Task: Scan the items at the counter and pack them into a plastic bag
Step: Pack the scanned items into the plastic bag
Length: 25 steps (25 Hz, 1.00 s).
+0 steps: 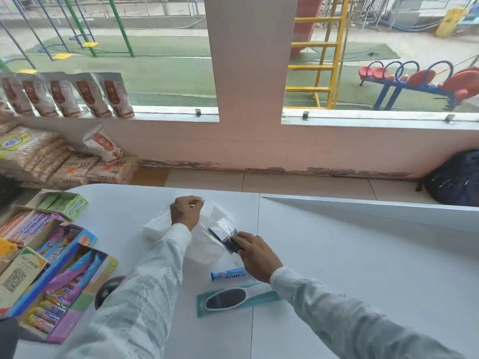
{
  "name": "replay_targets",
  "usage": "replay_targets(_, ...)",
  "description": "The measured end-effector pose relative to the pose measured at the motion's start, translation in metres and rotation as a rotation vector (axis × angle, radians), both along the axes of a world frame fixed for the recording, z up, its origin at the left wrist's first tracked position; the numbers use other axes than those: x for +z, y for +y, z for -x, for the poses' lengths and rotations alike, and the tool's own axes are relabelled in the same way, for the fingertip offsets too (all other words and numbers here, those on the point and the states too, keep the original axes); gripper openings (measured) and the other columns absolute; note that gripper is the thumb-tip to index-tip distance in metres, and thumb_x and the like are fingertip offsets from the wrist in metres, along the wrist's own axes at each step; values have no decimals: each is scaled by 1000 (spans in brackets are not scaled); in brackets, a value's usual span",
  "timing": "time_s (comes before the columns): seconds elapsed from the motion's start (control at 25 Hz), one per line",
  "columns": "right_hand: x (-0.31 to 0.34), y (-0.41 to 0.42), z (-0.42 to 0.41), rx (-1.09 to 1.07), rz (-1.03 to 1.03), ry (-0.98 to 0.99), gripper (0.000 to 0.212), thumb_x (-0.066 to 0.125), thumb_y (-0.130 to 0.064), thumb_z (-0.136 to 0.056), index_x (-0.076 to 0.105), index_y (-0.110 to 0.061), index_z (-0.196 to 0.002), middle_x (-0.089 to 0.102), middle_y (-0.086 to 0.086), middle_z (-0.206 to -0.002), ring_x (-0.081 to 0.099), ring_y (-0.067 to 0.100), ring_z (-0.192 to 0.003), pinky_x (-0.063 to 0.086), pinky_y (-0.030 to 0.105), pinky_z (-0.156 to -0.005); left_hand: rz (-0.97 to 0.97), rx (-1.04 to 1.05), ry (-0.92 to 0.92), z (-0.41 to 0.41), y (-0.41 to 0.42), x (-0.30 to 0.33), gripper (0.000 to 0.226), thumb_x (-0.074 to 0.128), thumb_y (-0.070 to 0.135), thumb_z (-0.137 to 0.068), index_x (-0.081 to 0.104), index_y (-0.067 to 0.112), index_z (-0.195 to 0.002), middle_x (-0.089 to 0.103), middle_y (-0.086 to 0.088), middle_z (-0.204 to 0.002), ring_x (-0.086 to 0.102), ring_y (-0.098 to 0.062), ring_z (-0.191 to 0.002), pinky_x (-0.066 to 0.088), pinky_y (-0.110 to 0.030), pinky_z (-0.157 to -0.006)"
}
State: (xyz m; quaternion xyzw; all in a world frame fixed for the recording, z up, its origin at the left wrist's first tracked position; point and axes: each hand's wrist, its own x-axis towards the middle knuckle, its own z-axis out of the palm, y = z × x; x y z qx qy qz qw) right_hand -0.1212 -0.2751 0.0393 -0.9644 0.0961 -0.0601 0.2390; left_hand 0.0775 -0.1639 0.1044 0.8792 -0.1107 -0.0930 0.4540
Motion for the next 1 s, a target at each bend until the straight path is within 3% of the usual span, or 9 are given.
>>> replay_targets(0.12,-6,-2,-10,135,204,82,49,51,-4,-87,47,-20,-133,52,8,-137,58,35,-93,53,47,-78,-80,-100,-25,2,2,-2,18,70,19,-85,78,6,-93,77,-11,-102,71,-26,-92,46,-22,-83)
replay_targets(0.28,-5,-1,-24,400,523,9,53,60,-1,-79,47,-13,-129,49,15,-135,54,32,-87,51,44,-68,-141,-135,-52,5,14,-7,21,70,22,-85,78,6,-94,77,-12,-104,72,-27,-91,53,-29,-87)
replay_targets(0.36,-3,5,-36,280,464,35,49,56,-1,-81,49,-15,-127,52,13,-134,55,33,-88,50,42,-70,-171,-147,-65,3,22,-7,20,69,21,-85,78,5,-92,77,-14,-101,71,-29,-90,53,-29,-85)
replay_targets(0.52,7,10,-73,-91,61,231,36,48,-13,-87,59,-18,-121,60,13,-124,58,38,-101,51,44,-84,-269,-243,-74,-2,32,-10,16,71,20,-84,78,7,-91,77,-13,-95,71,-28,-84,55,-31,-80)
replay_targets(0.68,9,30,-84,59,270,209,35,49,-10,-86,57,-12,-120,59,15,-120,56,37,-96,49,44,-79,-229,-236,-58,-4,33,-9,16,72,21,-83,78,8,-91,78,-10,-94,71,-25,-79,55,-29,-80)
replay_targets(0.84,11,42,-109,-74,201,179,32,48,-9,-88,60,-10,-117,62,15,-115,56,36,-96,48,42,-81,-177,-268,-16,-1,28,-6,16,72,24,-82,79,10,-85,79,-7,-89,68,-18,-75,48,-22,-74)
replay_targets(1.0,16,53,-142,-96,143,44,27,50,-11,-88,64,-9,-111,68,15,-104,62,34,-94,51,40,-82,-110,-146,-8,-6,29,-2,18,73,25,-81,80,10,-90,79,-6,-91,71,-20,-80,48,-20,-75)
